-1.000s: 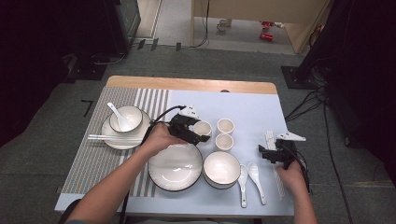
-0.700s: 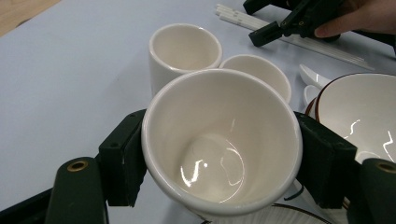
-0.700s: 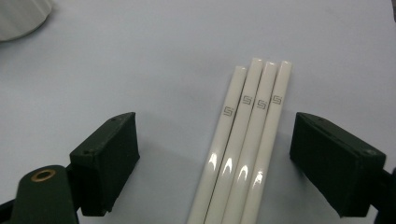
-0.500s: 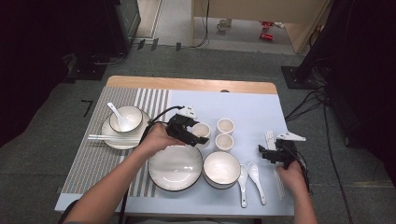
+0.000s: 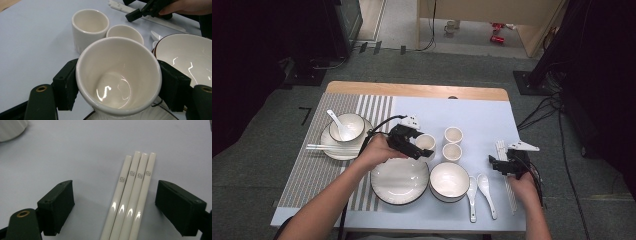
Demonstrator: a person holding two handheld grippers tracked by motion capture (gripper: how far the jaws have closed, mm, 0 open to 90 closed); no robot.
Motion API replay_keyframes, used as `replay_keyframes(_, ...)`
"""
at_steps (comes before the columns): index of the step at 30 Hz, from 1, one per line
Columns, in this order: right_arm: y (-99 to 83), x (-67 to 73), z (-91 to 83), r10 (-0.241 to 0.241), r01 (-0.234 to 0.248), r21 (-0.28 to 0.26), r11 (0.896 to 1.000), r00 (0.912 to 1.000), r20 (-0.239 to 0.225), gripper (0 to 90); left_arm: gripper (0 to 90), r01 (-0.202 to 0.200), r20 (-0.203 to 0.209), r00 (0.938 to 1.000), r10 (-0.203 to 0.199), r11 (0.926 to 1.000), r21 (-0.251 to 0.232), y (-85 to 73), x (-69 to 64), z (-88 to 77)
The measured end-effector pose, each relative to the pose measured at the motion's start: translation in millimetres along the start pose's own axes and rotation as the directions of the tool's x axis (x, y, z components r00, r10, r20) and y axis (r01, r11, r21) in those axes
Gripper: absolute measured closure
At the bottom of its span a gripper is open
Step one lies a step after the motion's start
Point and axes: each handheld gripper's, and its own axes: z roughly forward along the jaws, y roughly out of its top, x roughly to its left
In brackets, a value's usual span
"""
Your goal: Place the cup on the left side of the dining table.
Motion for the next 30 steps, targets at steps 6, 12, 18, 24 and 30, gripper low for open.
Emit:
replay_keyframes(6, 0.0, 0.0, 0.0, 0.0, 0.0, 0.0, 1.0, 1.0, 0.0, 15.1, 27.8, 0.002, 0.0, 1.0, -0.002, 1.0, -0.004, -1.4, -1.6, -4.8)
replay_keyframes(12, 0.0, 0.0, 0.0, 0.0, 0.0, 0.0, 1.0, 1.0, 0.0, 15.1, 27.8, 0.026, 0.009, 0.9996, -0.026, 0.9995, -0.021, -4.5, -0.5, -11.5)
replay_keyframes(18, 0.0, 0.0, 0.0, 0.0, 0.0, 0.0, 1.0, 1.0, 0.0, 15.1, 27.7, 0.036, 0.007, 0.9994, -0.035, 0.9989, -0.03, -7.8, -0.8, -18.6)
replay_keyframes(24, 0.0, 0.0, 0.0, 0.0, 0.0, 0.0, 1.0, 1.0, 0.0, 15.1, 27.8, 0.043, 0.009, 0.999, -0.043, 0.9985, -0.035, -10.7, -0.6, -24.2)
replay_keyframes(30, 0.0, 0.0, 0.0, 0.0, 0.0, 0.0, 1.0, 1.0, 0.0, 15.1, 27.8, 0.042, 0.015, 0.999, -0.042, 0.9985, -0.034, -13.4, -1.2, -29.4)
